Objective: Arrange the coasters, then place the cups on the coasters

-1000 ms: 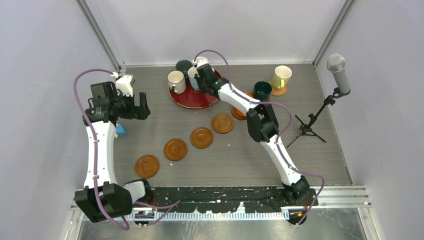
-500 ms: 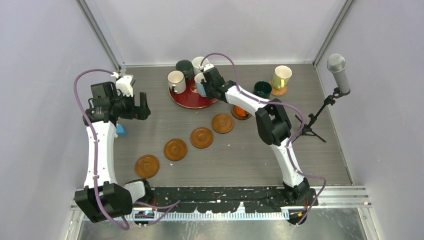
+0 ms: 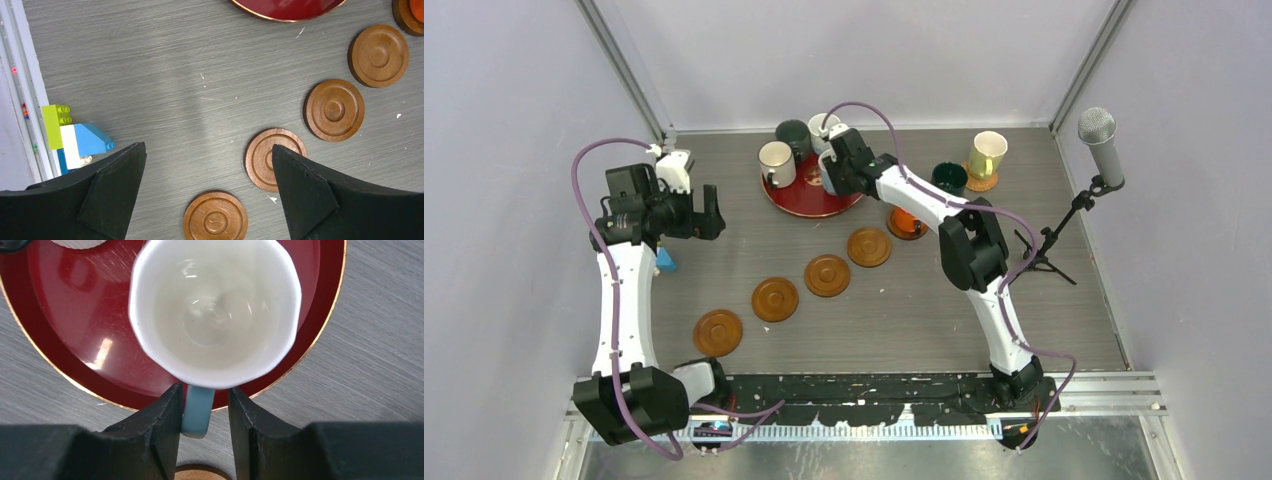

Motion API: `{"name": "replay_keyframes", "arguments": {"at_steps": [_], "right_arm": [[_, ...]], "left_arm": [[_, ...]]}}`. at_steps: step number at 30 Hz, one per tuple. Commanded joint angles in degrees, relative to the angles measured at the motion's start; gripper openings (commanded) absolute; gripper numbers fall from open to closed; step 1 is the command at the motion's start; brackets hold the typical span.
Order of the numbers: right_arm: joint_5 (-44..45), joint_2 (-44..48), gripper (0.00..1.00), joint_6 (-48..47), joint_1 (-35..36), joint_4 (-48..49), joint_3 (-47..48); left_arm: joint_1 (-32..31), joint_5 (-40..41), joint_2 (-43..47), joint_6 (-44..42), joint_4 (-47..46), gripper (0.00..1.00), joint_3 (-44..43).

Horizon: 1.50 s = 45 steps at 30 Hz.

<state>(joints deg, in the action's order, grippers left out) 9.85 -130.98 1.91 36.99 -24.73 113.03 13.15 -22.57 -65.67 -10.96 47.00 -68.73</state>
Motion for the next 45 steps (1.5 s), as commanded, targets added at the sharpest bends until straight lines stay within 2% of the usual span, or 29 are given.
{"name": "replay_keyframes", "arguments": {"at_steps": [1, 7, 15, 19, 27, 32, 40, 45], "right_arm": [[-2.0, -0.3, 0.43, -2.9, -0.6, -3.2, 4.9], [-2.7, -3.2, 0.37, -3.8, -1.1, -8.1, 10.9], [-2.1, -5.9, 0.41, -3.1, -1.4, -12.7, 15.2], [-2.0, -6.6, 0.39, -2.5, -1.7, -13.6, 16.4], [-2.3, -6.1, 0.02, -3.0, -1.8, -13.2, 18.6], [-0.9, -1.6, 0.00, -3.1, -1.9, -8.0, 14.1], [-0.9, 9.5, 0.00, -2.2, -1.9, 8.4, -1.1], [0.0, 15.5, 0.00, 0.2, -1.9, 13.1, -7.0]], "left_arm": [[0.0, -0.6, 1.6, -0.6, -1.0, 1.00, 0.1], [-0.1, -0.5, 2.0, -0.7, -0.7, 1.00, 0.1], [0.0, -0.4, 2.3, -0.5, -0.7, 1.00, 0.1], [-0.1, -0.4, 2.5, -0.6, -0.6, 1.00, 0.2], [-0.1, -0.6, 2.7, -0.5, -0.6, 1.00, 0.3], [-0.1, -1.1, 2.9, 0.0, -0.9, 1.00, 0.2], [-0.1, -2.4, 3.1, 0.8, -1.0, 1.00, 0.5], [-0.1, -3.4, 3.4, 0.8, -1.0, 1.00, 0.9]]}}
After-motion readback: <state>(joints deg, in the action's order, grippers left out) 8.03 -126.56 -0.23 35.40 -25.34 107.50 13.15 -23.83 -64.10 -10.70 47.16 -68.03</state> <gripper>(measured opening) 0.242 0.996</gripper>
